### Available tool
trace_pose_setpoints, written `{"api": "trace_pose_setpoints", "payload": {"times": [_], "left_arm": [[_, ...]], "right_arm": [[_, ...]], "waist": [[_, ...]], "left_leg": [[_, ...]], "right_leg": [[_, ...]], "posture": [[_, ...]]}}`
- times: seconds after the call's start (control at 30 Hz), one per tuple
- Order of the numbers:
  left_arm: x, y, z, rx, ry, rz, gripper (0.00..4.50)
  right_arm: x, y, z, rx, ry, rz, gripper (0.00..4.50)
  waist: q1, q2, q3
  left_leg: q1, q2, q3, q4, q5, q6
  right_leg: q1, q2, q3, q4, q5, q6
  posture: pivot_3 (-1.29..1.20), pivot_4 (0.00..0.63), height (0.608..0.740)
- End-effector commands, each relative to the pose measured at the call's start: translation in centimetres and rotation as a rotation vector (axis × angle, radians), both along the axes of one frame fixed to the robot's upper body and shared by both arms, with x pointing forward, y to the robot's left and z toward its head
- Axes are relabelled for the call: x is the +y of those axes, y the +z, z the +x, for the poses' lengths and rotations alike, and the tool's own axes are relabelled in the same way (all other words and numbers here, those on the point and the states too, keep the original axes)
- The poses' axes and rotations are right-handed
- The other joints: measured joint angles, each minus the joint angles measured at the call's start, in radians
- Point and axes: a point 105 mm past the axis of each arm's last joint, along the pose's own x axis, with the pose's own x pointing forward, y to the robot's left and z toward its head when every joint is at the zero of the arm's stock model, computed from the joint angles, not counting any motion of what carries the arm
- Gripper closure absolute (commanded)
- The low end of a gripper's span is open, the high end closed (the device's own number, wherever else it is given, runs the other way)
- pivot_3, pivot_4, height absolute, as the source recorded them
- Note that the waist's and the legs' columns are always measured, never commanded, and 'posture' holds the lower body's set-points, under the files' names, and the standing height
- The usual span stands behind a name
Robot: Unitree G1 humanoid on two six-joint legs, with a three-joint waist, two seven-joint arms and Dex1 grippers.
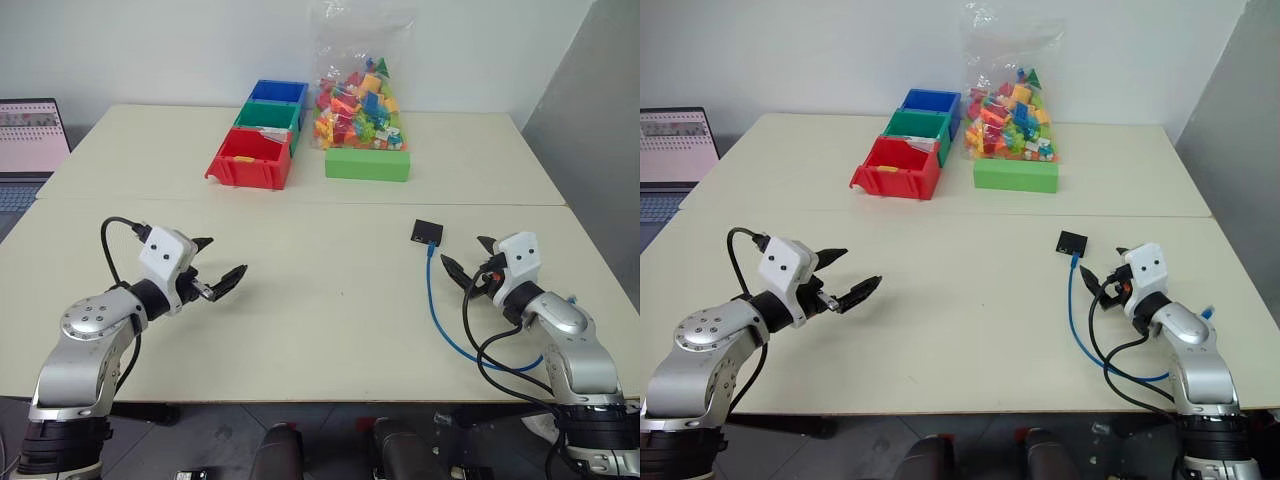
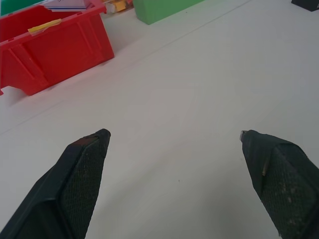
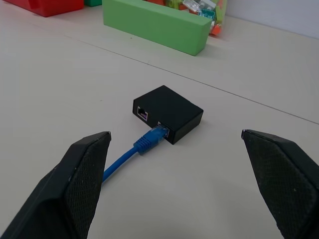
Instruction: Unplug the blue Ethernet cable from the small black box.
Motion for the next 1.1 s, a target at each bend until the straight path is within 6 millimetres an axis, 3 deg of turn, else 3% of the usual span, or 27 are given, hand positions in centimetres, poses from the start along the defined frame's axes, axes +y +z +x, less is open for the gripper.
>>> {"api": "trace_pose_setpoints", "payload": {"times": [0.03, 0.4, 0.63, 0.9, 1.1], "left_arm": [[-0.4, 1.4, -0.2, -0.042, -0.018, 0.001, 0.03], [-0.8, 1.4, -0.3, -0.043, -0.031, 0.021, 0.03], [-4.3, 2.5, -1.8, -0.064, -0.262, -0.017, 0.03], [-8.2, 2.6, -3.7, 0.015, -0.517, 0.010, 0.03], [-8.6, 2.6, -3.3, 0.013, -0.539, 0.019, 0.03]], "right_arm": [[-0.6, 1.5, 0.0, -0.055, -0.010, -0.011, 0.05], [-0.3, 1.6, 0.1, -0.049, -0.020, 0.006, 0.05], [1.3, 0.3, 0.7, 0.043, -0.101, 0.105, 0.05], [4.1, -1.7, 1.8, 0.102, -0.239, 0.122, 0.05], [5.4, -2.2, 3.1, 0.141, -0.373, 0.171, 0.05]], "waist": [[0.000, 0.000, 0.000], [0.000, 0.000, 0.000], [-0.001, 0.000, 0.000], [-0.001, 0.000, 0.000], [-0.005, 0.000, 0.000]], "left_leg": [[0.000, 0.000, 0.000, 0.000, 0.000, 0.000], [0.000, 0.000, 0.000, 0.000, 0.000, 0.000], [0.000, 0.000, 0.000, 0.000, 0.000, 0.000], [0.000, 0.000, -0.001, 0.000, 0.000, 0.000], [0.000, 0.000, 0.000, 0.000, 0.000, 0.000]], "right_leg": [[0.000, 0.000, 0.000, 0.000, 0.000, 0.000], [0.000, 0.000, 0.000, 0.000, 0.000, 0.000], [0.000, 0.000, 0.000, 0.000, 0.000, 0.000], [0.000, 0.000, 0.000, 0.000, 0.000, 0.000], [-0.001, 0.000, 0.000, 0.000, 0.000, -0.001]], "posture": [[0.00, 0.150, 0.740], [0.00, 0.150, 0.740], [0.00, 0.150, 0.740], [0.00, 0.150, 0.740], [0.00, 0.150, 0.740]]}}
